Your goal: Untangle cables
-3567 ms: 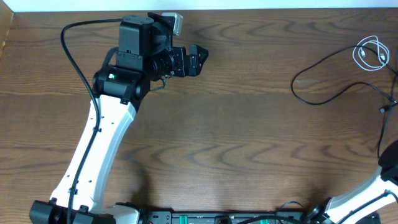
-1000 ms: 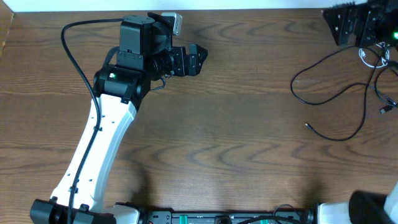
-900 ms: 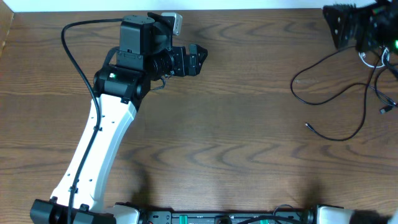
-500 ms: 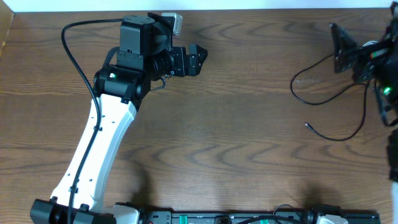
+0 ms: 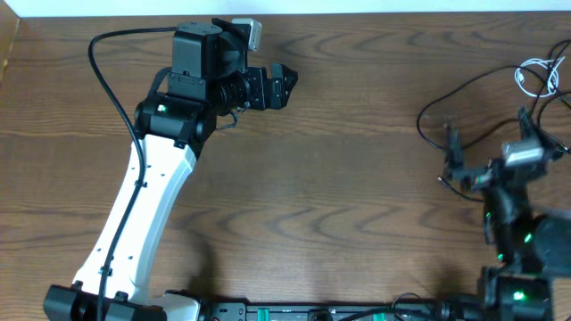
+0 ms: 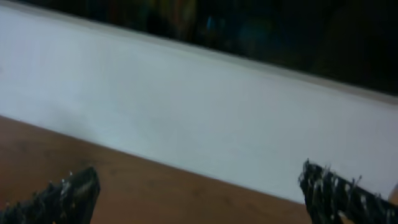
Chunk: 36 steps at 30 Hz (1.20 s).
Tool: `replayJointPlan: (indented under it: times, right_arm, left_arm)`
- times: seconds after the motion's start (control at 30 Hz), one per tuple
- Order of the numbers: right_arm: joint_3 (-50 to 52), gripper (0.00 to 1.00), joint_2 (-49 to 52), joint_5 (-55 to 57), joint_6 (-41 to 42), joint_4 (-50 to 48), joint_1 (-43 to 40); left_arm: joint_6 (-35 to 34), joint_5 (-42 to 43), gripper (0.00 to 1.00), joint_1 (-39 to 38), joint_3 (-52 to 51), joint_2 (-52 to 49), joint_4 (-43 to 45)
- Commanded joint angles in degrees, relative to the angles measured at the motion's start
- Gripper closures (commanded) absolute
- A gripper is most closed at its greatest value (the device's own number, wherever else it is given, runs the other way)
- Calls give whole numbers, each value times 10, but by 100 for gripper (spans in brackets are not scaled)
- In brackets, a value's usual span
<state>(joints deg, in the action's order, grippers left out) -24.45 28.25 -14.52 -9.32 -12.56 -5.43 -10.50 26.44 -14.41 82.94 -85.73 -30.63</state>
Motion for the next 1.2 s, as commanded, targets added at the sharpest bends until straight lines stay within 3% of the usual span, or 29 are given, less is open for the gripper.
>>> replayJointPlan:
  times: [0.0, 0.33, 0.87, 1.17]
  right_arm:
    - [86, 1, -56, 22, 0, -37, 3]
    - [243, 1, -180, 22, 0, -65, 10]
    - [242, 1, -280, 67, 21, 165, 36]
    - [241, 1, -280, 71, 44, 163, 36]
  left_arm:
    - [3, -5, 6, -1, -2, -4, 1]
    - [3, -5, 6, -1, -2, -4, 1]
    - [3, -5, 6, -1, -2, -4, 1]
    - [3, -5, 6, -1, -2, -4, 1]
